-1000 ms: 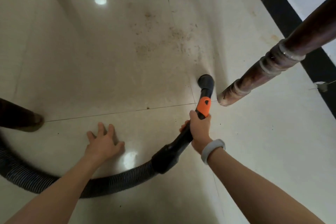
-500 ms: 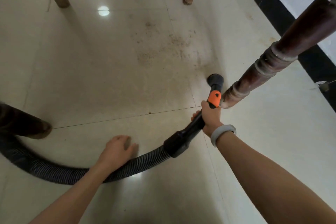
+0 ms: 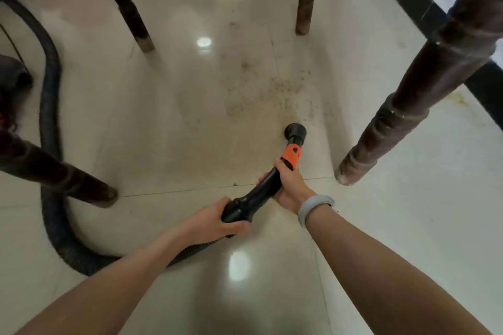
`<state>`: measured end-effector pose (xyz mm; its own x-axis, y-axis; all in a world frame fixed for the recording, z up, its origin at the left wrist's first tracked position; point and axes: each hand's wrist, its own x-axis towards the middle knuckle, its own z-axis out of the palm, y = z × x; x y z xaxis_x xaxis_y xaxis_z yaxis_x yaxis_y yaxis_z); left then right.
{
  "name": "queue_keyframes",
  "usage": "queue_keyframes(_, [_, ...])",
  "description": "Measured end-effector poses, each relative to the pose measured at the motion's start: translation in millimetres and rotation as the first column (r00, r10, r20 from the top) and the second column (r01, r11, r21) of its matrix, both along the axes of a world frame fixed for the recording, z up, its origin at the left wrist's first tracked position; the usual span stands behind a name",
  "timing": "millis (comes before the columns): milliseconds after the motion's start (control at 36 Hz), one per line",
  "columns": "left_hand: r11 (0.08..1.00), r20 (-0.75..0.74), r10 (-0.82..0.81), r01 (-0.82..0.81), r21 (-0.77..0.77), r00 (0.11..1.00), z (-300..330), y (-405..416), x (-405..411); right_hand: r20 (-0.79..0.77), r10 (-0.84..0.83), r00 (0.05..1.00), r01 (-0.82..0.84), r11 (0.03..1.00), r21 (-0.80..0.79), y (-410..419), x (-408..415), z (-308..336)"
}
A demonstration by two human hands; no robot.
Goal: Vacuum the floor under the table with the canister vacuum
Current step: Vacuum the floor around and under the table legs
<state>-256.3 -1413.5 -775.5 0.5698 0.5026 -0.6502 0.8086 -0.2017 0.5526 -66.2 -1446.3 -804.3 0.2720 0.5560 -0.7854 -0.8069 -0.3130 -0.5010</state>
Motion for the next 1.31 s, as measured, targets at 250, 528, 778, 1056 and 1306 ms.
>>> queue_keyframes(250, [0.962,-0.081,-0.132,0.147,0.231,0.988,43.6,27.4,43.8,-0.044,-0.155,0.987,0.155,0.988,0.005,7.3,15.4,31.1])
queue_keyframes(528, [0.976,0.085,-0.159,0.143,0.162,0.984,1.3,32.8,66.8,0.017,-0.273,0.962,0.273,0.961,-0.033,-6.7,28.8,11.2])
queue_keyframes(778, [0.984,0.262,-0.151,0.12,0.128,0.953,-14.1,57.2,65.1,0.258,-0.147,0.955,0.194,0.967,-0.167,22.5,25.6,29.0])
queue_keyframes(1056, [0.973,0.228,-0.227,0.21,0.099,0.947,1.2,81.3,67.8,0.24,-0.268,0.933,0.308,0.94,-0.146,42.8,15.1,33.3])
queue_keyframes(1306, [0.972,0.252,-0.235,0.22,0.085,0.939,-11.4,63.5,67.0,0.252,-0.304,0.919,0.348,0.925,-0.153,34.3,24.2,8.9])
